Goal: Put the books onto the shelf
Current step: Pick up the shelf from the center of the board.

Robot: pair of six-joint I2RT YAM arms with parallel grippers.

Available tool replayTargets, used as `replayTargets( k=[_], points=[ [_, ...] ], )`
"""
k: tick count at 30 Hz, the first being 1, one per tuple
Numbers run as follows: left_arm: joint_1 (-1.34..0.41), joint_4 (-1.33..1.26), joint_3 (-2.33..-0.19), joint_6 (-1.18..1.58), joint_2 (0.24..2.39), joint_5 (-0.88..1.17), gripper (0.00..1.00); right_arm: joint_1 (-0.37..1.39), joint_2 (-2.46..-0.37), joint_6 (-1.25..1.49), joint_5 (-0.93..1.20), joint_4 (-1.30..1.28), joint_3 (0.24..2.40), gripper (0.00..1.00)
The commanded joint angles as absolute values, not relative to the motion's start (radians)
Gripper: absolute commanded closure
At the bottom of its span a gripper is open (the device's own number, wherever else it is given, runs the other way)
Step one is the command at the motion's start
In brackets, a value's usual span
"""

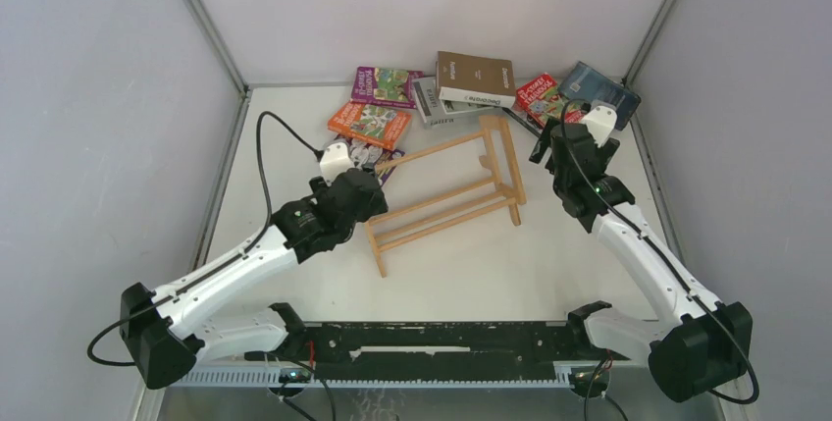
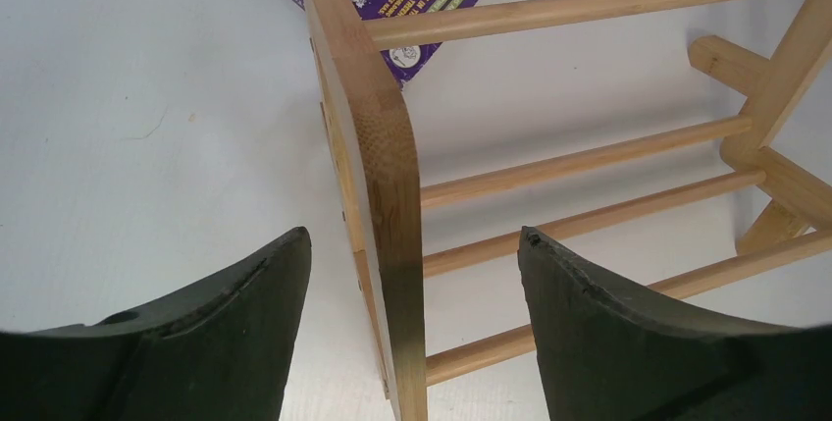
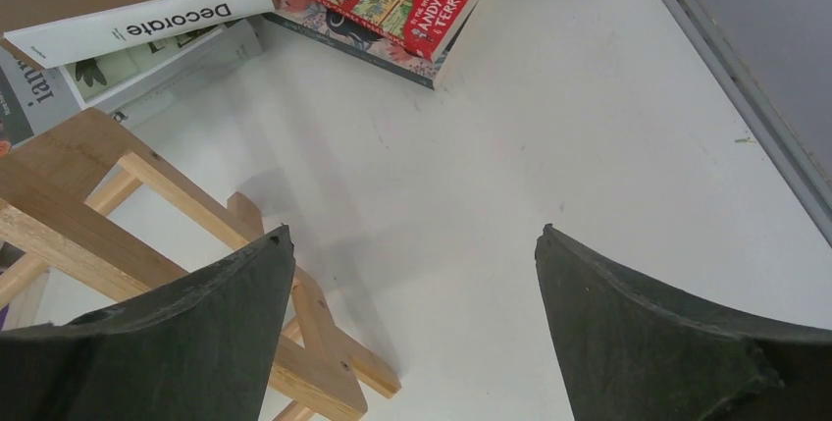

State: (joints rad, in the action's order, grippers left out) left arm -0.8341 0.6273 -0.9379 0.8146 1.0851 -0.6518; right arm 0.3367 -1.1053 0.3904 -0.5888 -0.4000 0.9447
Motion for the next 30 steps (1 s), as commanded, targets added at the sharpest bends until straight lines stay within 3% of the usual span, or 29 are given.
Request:
replayTargets(
  k=[1, 17, 20, 24, 30],
  points=[
    [-0.842, 0.622, -0.999, 0.843, 1.086, -0.669, 0.19, 0.352, -1.085, 0.394, -0.602, -0.403, 0.948, 0.01],
    [-0.852, 0.655, -1.008, 0.872, 1.072, -0.684, 0.23, 0.379, -1.078, 0.394, -0.615, -0.413, 0.948, 0.01],
    [-0.854, 0.655, -1.008, 0.874, 1.074, -0.683, 0.33, 0.385, -1.075, 0.399, -0.619, -0.42, 0.949, 0.01],
    [-0.858, 0.655, -1.007, 0.883, 1.08, -0.684, 0.55, 0.397, -1.067, 0.408, -0.624, -0.435, 0.948, 0.01],
    [-0.866, 0.659, -1.006, 0.893, 1.098, -0.686, 0.68, 0.411, -1.054, 0.412, -0.63, -0.452, 0.948, 0.01]
  ],
)
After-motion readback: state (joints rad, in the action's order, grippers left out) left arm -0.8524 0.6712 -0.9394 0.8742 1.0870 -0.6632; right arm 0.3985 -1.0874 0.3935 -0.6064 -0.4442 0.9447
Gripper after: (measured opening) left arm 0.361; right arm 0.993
